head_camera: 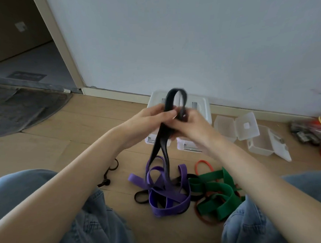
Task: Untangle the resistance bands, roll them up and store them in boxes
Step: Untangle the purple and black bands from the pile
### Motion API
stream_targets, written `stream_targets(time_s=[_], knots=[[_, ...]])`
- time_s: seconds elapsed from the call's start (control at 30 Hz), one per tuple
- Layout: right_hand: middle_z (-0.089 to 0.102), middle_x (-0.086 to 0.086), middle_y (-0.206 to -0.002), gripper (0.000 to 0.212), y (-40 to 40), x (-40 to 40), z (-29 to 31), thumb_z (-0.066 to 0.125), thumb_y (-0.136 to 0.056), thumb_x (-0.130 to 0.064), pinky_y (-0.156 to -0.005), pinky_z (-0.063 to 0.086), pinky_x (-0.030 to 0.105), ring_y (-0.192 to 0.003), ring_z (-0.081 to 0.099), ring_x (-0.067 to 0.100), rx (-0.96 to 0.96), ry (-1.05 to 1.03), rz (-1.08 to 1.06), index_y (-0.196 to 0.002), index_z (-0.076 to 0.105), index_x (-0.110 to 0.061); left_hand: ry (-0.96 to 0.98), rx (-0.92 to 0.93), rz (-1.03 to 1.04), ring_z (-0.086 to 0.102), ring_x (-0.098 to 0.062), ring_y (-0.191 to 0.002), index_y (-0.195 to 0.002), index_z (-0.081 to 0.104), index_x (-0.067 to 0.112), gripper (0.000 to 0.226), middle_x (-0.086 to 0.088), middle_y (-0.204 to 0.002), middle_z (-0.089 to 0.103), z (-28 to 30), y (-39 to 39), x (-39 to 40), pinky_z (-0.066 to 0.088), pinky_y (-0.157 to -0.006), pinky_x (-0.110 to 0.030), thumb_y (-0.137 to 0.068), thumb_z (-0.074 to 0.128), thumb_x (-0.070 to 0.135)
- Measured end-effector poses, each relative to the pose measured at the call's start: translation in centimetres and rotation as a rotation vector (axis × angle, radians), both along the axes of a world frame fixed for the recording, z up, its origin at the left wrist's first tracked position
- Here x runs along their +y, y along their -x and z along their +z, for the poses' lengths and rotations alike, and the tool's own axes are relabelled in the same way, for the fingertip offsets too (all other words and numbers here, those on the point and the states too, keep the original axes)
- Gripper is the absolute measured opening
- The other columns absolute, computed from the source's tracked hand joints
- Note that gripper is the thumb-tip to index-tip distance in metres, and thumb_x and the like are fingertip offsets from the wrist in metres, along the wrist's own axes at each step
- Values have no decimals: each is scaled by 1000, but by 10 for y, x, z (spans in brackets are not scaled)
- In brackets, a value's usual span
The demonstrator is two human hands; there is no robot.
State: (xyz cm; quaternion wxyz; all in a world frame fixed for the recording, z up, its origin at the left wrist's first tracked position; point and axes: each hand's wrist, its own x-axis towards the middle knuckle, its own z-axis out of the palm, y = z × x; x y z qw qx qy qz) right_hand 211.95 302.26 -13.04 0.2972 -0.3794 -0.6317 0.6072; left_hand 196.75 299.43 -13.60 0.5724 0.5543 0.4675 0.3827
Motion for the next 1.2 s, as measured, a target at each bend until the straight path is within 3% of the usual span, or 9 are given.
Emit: stream_targets(time_s=[0.13, 0.27, 0.37, 0.47, 0.57, 0.67, 0.73, 0.83, 1.2], knots=[[68, 5, -64, 13, -20, 16, 18, 59, -86, 1, -48, 50, 17, -54, 65, 13, 427, 124, -206, -75, 58, -6, 156, 266, -287, 59, 3, -101, -107, 62, 30, 25, 10, -116, 61, -35, -9, -7, 45, -81, -12, -82, 68, 29], [68, 3, -61, 20, -37, 23, 9, 57, -89, -1, -50, 51, 18, -54, 65, 14, 446, 164, -384, -71, 54, -8, 11, 630, -206, 61, -11, -74, -90, 61, 10, 5, 0, -77, 65, -42, 1, 0, 47, -73, -20, -90, 59, 15], [69, 11, -68, 10, -52, 30, 2, 58, -91, -13, -47, 51, 20, -52, 66, 16, 213, 295, -421, -88, 55, -4, -63, 275, 52, 46, -9, -43, -85, 50, 16, 10, 7, -48, 50, -3, 19, 8, 44, -52, -22, -95, 51, 17], [73, 13, -81, 61, -70, 28, -11, 60, -78, -54, -53, 54, 24, -63, 69, 21, -376, 302, -126, -108, 52, -3, -114, -71, 194, 28, -4, -33, -82, 48, 19, 15, 10, -43, 37, 33, 29, 11, 32, -36, -17, -97, 47, 19], [71, 6, -100, 77, -68, 20, -20, 56, -69, -66, -53, 53, 23, -65, 69, 16, -735, 39, -37, -117, 54, -6, -50, 571, 18, 37, -5, -33, -83, 50, 12, 14, 7, -45, 44, 29, 19, 3, 34, -38, -17, -96, 49, 18], [49, -15, -126, 98, -64, 20, -13, 65, -55, -69, -53, 47, 15, -70, 64, 0, -659, -227, 114, -139, 33, -32, 16, 959, -380, 48, -1, -52, -102, 55, 9, 22, 9, -68, 52, 8, -7, -5, 39, -48, -11, -89, 60, 26], [49, -18, -123, 91, -58, 13, -14, 74, -60, -60, -55, 50, 18, -74, 62, -4, -622, -245, 344, -137, 30, -45, -36, 916, -421, 51, 0, -65, -117, 50, 13, 37, 10, -84, 54, 4, -17, -6, 40, -52, -7, -84, 65, 25], [66, -6, -106, 47, -48, 4, -19, 73, -78, -32, -55, 48, 26, -65, 60, 9, -565, -160, 481, -122, 57, -22, -55, 769, -326, 52, 4, -52, -113, 45, 16, 38, 4, -76, 57, 10, -15, -3, 39, -46, -9, -82, 66, 16], [63, 13, -75, 9, -37, -2, -3, 60, -84, -2, -41, 41, 17, -47, 51, 7, -355, -103, 290, -91, 62, -5, -37, 621, -243, 57, -6, -74, -112, 45, 12, 34, 0, -91, 60, -11, -9, -3, 50, -72, -19, -84, 64, 13]])
